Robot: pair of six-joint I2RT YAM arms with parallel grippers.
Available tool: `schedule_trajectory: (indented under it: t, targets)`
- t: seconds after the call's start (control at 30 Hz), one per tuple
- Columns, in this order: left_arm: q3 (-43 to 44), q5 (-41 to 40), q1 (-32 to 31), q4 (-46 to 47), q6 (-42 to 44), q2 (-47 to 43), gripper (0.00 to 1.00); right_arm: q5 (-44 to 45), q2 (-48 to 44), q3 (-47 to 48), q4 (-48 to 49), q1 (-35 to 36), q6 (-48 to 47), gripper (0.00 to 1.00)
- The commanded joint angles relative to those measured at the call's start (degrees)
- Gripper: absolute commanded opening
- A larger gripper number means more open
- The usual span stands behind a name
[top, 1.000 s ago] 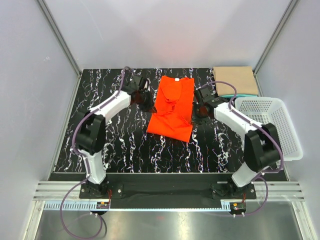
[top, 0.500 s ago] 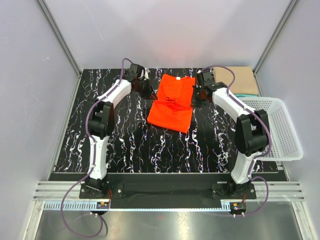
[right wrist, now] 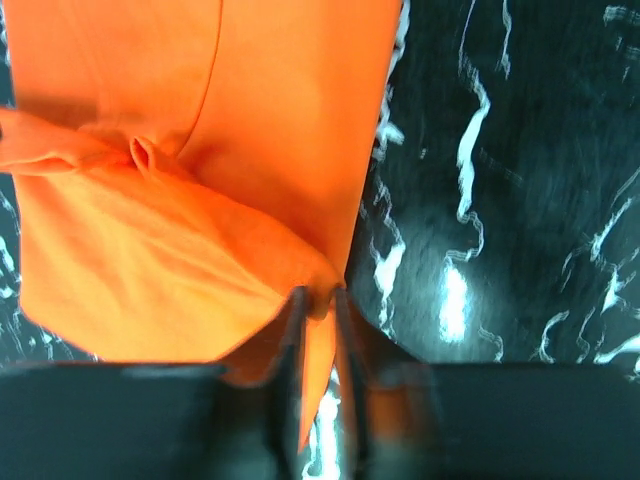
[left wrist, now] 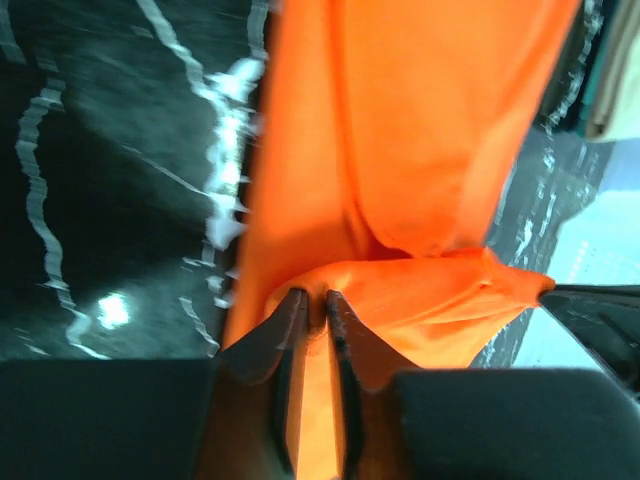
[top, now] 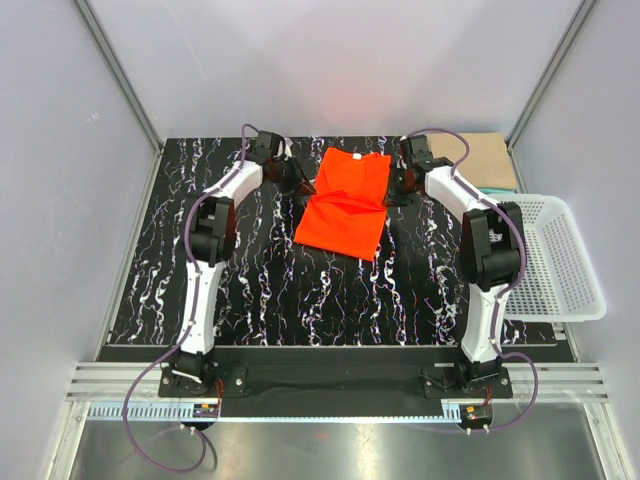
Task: Fold and stack the t-shirts
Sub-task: Fold the tshirt
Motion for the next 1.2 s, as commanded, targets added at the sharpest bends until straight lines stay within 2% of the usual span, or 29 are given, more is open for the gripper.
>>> schedule_trajectory:
  t: [0.0,0.07,0.1,0.23,0.43,0.57,0.67,0.87,1.07,1.1,1.17]
  targets:
    - [2.3,1.5,1.5,3.7,-1.7,-0.4,0.23,-1.6,2.5,4.9,1.6,-1.0,-1.3,0.27]
    - [1.1,-0.2,2.1,4.1,-1.3,-2.5,0.36,-0.6,2.9,6.9,0.0,-1.1,-1.3,0.40]
    - [0.4,-1.2,2.2,4.2,0.0,-3.7,0.45,-0.3,2.3,7.1,-0.2,-1.1,-1.1,0.41]
    - [-4.7,-9.0,2.2,2.9,4.7,-12.4,0.63,0.7,-0.3,5.4,-2.0,-1.0,0.1,0.50]
    - [-18.2,-14.1,1.3,-1.0,10.5,-22.8,0.62,-3.8,-7.6,-3.2,-4.9,-1.1,1.3,0.59]
    - [-33.4,-13.8,-1.5,2.3,11.8,-28.6,0.61,-6.7,-13.7,-11.4,-3.7,-1.1,1.9,0.59]
    - [-39.0,-12.2,-2.2,5.4,11.9,-30.1,0.60,-7.7,-18.3,-15.9,-3.1,-1.1,1.9,0.58]
    - [-43.1,-8.4,-2.6,9.7,11.9,-29.2,0.59,-9.5,-24.0,-21.5,-2.0,-1.1,2.4,0.58]
    - [-45.4,-7.4,-2.6,12.3,12.2,-27.8,0.56,-12.2,-25.1,-27.4,1.4,-1.0,2.2,0.59]
    - [-45.4,-6.6,-2.6,13.0,12.0,-27.1,0.54,-12.3,-25.7,-28.4,1.6,-1.1,2.3,0.59]
    - [-45.9,-4.6,-2.7,13.8,11.4,-26.5,0.42,-12.4,-26.5,-29.0,1.7,-1.0,2.4,0.59]
